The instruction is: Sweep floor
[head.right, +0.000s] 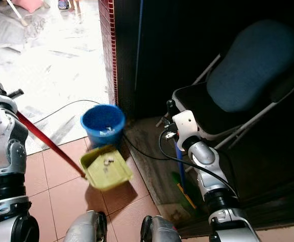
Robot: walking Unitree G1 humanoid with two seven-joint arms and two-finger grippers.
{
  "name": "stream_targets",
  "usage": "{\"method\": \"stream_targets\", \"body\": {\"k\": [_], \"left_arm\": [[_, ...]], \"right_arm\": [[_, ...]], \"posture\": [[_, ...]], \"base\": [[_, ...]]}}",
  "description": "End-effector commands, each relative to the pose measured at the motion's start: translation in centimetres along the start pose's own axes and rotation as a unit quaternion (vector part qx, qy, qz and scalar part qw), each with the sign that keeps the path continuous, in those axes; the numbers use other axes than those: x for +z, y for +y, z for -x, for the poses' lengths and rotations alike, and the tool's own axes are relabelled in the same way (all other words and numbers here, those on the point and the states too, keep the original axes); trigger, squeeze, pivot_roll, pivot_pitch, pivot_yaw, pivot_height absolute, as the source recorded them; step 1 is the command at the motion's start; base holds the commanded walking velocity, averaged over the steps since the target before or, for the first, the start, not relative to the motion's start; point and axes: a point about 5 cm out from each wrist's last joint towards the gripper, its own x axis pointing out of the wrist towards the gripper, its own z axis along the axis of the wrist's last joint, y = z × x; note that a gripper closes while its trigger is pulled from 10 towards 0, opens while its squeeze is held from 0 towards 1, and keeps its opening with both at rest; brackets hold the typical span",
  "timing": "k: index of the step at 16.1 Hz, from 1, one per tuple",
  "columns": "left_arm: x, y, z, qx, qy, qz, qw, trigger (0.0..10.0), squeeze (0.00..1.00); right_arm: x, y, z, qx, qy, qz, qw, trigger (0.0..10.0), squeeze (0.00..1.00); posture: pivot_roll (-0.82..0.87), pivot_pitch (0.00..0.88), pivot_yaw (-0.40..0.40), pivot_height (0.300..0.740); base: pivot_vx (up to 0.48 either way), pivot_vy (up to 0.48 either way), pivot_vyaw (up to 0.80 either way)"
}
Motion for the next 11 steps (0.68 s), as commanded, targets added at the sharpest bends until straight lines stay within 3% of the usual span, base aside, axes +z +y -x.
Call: {"method": "stream_targets", "body": {"k": [1, 5, 11], "left_arm": [[2.5, -0.3, 0.2, -0.005, -0.054, 0.017, 0.998, 10.0, 0.00], [1.2, 0.7, 1.5, -0.001, -0.036, -0.002, 0.999, 10.0, 0.00], [-2.3, 3.6, 3.1, 0.015, 0.008, -0.064, 0.998, 10.0, 0.00]], "right_arm": [[0.0, -0.3, -0.1, -0.005, 0.002, 0.002, 1.000, 10.0, 0.00], [-0.1, -0.5, 0.0, -0.006, 0.003, 0.004, 1.000, 10.0, 0.00], [-0.4, -0.3, -0.1, -0.004, 0.007, 0.002, 1.000, 10.0, 0.00]], "posture": [[-0.04, 0.054, -0.041, 0.740], [-0.04, 0.057, -0.040, 0.740], [-0.03, 0.056, -0.043, 0.740]], "base": [[0.000, 0.000, 0.00], [0.000, 0.000, 0.00], [0.000, 0.000, 0.00]]}}
